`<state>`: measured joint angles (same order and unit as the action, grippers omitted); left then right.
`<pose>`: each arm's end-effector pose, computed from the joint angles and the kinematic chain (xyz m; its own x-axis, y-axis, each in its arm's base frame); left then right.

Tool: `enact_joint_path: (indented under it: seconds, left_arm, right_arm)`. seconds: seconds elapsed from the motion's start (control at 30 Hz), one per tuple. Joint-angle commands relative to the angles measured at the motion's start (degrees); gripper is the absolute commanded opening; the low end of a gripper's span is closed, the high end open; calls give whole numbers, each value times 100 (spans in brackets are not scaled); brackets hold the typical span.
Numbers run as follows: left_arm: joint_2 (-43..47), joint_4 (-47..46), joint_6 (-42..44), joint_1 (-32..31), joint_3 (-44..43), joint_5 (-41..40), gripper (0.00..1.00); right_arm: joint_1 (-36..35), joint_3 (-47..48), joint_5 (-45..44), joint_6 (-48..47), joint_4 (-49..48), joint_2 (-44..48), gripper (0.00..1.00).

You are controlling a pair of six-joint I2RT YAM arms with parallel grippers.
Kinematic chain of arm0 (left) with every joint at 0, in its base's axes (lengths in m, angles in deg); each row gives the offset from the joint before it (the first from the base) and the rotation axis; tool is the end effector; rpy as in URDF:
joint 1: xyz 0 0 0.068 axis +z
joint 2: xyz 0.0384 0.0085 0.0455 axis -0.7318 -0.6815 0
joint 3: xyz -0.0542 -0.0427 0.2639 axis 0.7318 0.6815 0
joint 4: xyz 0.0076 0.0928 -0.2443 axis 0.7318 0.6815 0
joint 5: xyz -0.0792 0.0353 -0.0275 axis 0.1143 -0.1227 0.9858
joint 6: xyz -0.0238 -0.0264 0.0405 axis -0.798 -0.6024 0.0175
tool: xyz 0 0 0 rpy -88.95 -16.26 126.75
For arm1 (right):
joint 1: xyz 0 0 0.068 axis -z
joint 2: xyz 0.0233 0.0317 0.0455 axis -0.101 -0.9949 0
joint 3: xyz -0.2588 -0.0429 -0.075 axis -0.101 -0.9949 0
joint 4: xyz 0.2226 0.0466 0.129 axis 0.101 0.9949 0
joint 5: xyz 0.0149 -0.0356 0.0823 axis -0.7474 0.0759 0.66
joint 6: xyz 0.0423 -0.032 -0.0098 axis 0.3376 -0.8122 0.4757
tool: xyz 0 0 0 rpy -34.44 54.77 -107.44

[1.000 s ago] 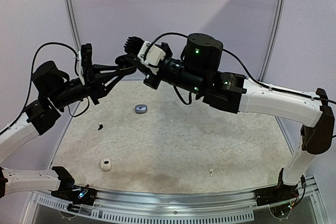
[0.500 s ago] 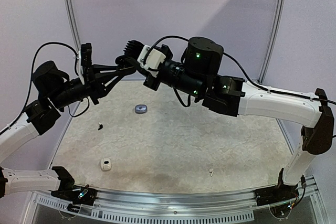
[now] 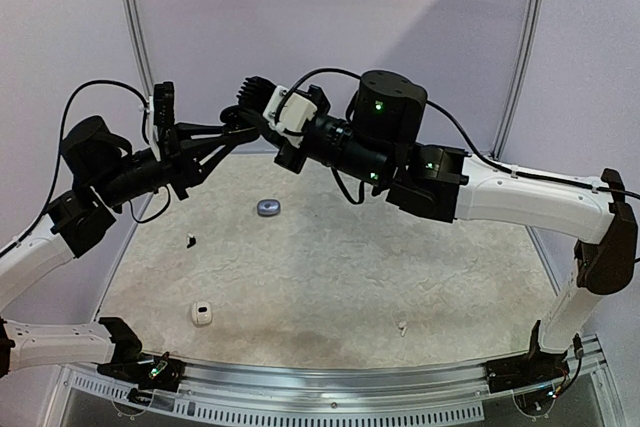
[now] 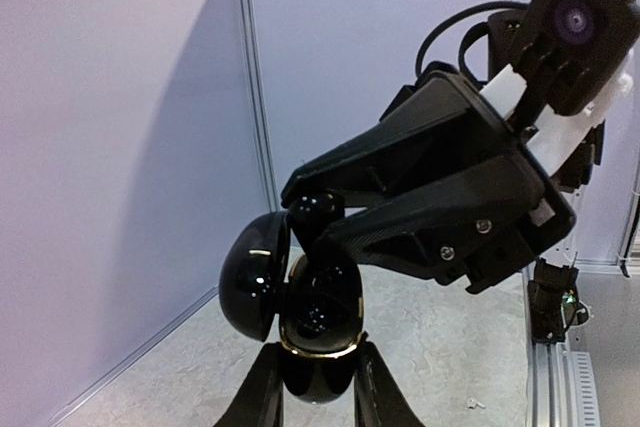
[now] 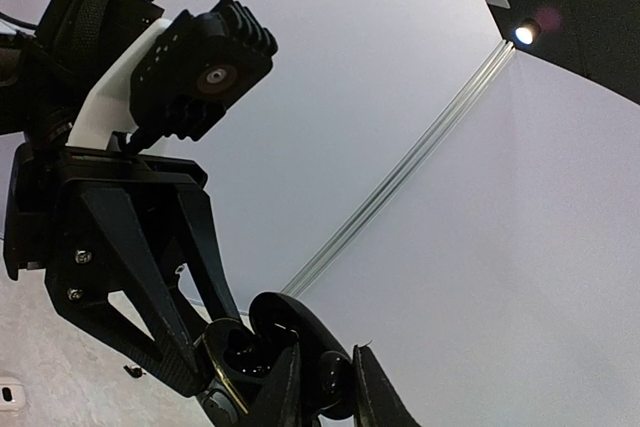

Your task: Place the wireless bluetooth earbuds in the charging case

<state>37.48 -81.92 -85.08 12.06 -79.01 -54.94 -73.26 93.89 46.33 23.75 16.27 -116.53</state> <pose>0.1585 -0.1319 0.3883 0.0975 -0.1006 -0.9901 0.8979 0.4381 0.0439 0.1649 0.3902 0.4277 0.6166 -0.1653 -0.7697 -0.6480 0.4487 -0.6155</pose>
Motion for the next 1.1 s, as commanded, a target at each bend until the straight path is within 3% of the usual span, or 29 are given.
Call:
enact_joint_path:
  seconds: [0.0, 0.2, 0.37, 0.8, 1.07]
  left_arm:
    - [68, -359, -15, -44, 13, 190, 0]
    - [73, -372, -2, -44, 14, 188, 0]
    - [74, -358, 7, -44, 23, 172, 0]
    - [80, -447, -203, 8, 65, 106, 0]
    - [64, -479, -192, 18, 67, 135, 0]
  right_arm:
    - [2, -71, -106, 90, 367, 27, 21]
    - [3, -70, -80, 99, 433, 35, 24]
    - [3, -70, -65, 116, 474, 51, 17]
    - [7, -70, -193, 273, 583, 80, 19]
    - [9, -71, -140, 410, 584, 122, 26]
